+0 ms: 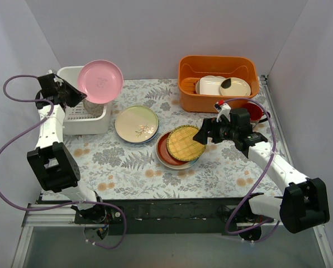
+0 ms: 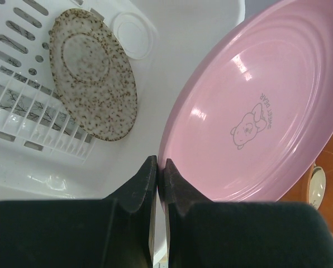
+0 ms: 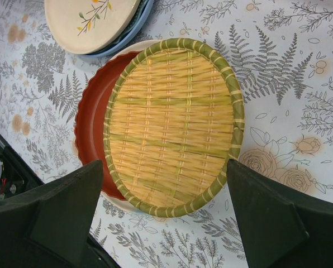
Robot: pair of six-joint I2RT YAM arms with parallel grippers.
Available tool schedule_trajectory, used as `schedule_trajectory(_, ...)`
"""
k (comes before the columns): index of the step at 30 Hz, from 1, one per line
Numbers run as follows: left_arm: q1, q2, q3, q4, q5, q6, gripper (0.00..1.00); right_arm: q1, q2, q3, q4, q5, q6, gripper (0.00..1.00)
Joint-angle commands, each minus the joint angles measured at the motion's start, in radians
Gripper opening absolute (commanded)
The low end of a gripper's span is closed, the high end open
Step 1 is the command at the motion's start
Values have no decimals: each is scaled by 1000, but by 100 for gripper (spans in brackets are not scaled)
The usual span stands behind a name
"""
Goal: Place the plates into the plastic bin on the countertop
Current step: Place the plate in the plastic bin.
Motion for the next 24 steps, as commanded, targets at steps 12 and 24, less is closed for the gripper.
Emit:
schedule_trajectory(12,57,-61,36,57,-130,-67,0,-4,15,-18,41,-22,-11,98)
schedule_trajectory(24,60,-40,28,66,-254,-61,0,-8,12,-23,36,-18,-14,98)
